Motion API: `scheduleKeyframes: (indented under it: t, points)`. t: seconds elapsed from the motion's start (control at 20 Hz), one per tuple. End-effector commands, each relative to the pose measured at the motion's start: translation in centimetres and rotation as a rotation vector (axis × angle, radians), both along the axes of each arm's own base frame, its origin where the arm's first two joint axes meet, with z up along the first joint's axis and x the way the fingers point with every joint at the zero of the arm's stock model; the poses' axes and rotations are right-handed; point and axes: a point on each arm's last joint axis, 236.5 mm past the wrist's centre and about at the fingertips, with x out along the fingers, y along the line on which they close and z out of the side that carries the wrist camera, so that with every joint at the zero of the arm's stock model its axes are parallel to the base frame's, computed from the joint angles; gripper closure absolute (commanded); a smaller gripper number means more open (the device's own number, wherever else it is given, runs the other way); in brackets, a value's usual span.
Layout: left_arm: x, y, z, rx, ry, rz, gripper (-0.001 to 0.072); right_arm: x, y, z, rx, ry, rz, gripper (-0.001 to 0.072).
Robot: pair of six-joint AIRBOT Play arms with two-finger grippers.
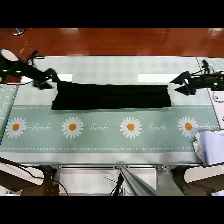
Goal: Fold the shirts.
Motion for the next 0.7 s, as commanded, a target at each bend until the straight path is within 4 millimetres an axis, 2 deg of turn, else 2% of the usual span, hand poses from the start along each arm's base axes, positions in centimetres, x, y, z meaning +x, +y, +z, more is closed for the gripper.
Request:
scheduleKeyframes:
  t: [0.0, 0.05, 0.1, 0.2, 0.35, 0.5, 0.55, 0.6, 0.65]
  points:
    - [-6.3, 8.8, 1.8, 0.14, 0.193, 0.13, 0.0004, -3.5, -3.2, -1.1, -0.024, 0.106, 0.02, 0.0085]
    - [-6.3, 8.8, 2.5, 0.094, 0.141, 0.187, 0.0004, -3.9, -2.9, -1.7, -0.013, 0.117, 0.026, 0.0085]
    - [-5.6, 7.7, 3.3, 0.019, 0.052, 0.252, 0.0004, -4.1, -2.1, -2.6, -0.001, 0.133, 0.045, 0.0086]
    - [-4.3, 3.7, 5.0, -0.088, -0.164, 0.263, 0.0004, -4.0, 0.2, -4.0, 0.031, 0.156, 0.093, 0.0085]
    - [-5.8, -2.9, 6.1, -0.167, -0.315, 0.178, 0.0004, -3.0, 4.3, -4.9, 0.077, 0.142, 0.157, 0.0085]
    - [-7.8, -8.1, 5.3, -0.194, -0.293, 0.071, 0.0004, -2.7, 7.0, -5.8, 0.061, 0.149, 0.201, 0.009]
    - [-7.9, -9.4, 5.2, -0.199, -0.287, 0.037, 0.0004, -2.7, 7.5, -5.8, 0.06, 0.156, 0.202, 0.0118]
    - [-7.8, -10.6, 5.1, -0.197, -0.297, 0.011, 0.0004, -2.7, 7.6, -5.6, 0.064, 0.159, 0.205, 0.0323]
    - [-7.7, -11.7, 5.1, -0.196, -0.304, -0.015, 0.0008, -2.8, 7.7, -5.1, 0.07, 0.16, 0.209, 0.0624]
